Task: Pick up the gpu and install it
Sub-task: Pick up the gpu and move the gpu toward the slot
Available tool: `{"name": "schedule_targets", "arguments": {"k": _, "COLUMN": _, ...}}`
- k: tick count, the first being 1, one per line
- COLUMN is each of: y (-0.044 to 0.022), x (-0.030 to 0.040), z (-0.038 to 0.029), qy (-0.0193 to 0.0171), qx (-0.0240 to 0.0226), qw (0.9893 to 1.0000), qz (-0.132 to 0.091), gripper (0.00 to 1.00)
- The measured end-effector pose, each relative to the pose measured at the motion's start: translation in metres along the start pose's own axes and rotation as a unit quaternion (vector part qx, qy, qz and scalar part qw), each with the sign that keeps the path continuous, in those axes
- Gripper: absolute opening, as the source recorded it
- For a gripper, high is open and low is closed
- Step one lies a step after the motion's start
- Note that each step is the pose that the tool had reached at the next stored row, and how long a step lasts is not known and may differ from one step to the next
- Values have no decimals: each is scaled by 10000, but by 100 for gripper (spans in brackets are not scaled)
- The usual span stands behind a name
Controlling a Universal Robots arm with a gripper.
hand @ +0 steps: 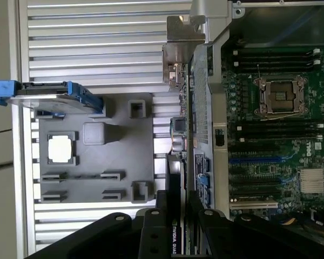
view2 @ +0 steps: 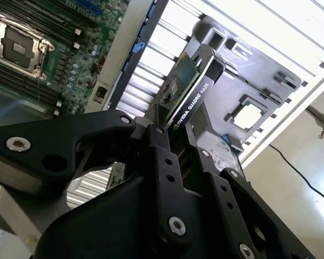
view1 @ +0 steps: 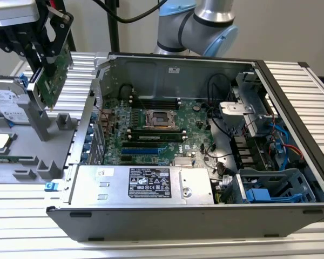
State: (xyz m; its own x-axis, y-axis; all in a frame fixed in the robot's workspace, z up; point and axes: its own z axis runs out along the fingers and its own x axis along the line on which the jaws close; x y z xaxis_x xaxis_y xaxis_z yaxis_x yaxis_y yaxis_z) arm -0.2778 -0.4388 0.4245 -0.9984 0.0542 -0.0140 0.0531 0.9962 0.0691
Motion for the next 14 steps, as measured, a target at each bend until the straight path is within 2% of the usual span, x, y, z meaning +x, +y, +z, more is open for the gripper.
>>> {"name": "schedule_targets", "arguments": {"k": 10, "y": 1, "x": -2, "z": -13, "qy": 0, "qx": 0, "qw": 10000, "qz": -1, "gripper": 0}}
{"name": "schedule_targets", "arguments": {"k": 14, "y": 3, "x": -49, "z": -12, "qy": 0, "qx": 0, "qw": 10000, "qz": 0, "gripper": 0}}
